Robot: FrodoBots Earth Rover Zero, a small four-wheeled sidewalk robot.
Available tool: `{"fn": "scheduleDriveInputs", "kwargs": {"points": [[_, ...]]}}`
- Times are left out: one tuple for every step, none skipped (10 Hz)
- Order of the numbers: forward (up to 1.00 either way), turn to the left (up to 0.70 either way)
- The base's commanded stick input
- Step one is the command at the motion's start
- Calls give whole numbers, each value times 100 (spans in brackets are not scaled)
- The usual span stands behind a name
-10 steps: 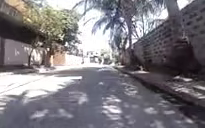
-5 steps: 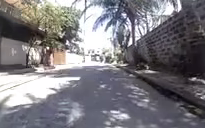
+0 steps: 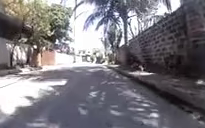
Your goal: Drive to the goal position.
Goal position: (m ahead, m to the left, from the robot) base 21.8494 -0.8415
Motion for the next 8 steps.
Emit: {"fn": "scheduleDriveInputs", "kwargs": {"points": [[100, 0], [100, 0], [100, 0], [100, 0], [100, 0], [100, 0], [100, 0], [100, 0]]}}
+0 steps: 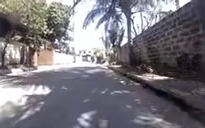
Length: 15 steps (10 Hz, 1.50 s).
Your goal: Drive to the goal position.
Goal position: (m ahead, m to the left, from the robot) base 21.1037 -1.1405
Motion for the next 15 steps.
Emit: {"fn": "scheduleDriveInputs", "kwargs": {"points": [[100, 0], [100, 0], [100, 0], [100, 0], [100, 0], [100, 0], [100, 0], [100, 0], [100, 0], [100, 0], [100, 0], [100, 0], [100, 0], [100, 0], [100, 0]]}}
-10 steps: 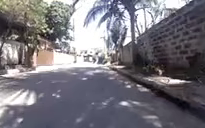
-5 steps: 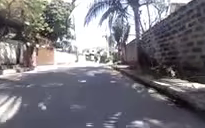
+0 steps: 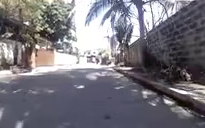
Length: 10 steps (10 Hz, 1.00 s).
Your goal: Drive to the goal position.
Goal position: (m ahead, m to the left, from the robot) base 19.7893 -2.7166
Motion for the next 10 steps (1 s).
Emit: {"fn": "scheduleDriveInputs", "kwargs": {"points": [[100, 0], [100, 0], [100, 0], [100, 0], [100, 0], [100, 0], [100, 0], [100, 0], [100, 0], [100, 0]]}}
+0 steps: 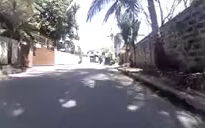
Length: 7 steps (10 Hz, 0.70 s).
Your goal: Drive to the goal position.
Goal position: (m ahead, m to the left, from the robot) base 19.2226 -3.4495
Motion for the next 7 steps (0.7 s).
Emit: {"fn": "scheduleDriveInputs", "kwargs": {"points": [[100, 0], [100, 0], [100, 0], [100, -4], [100, -19], [100, -40], [100, -40]]}}
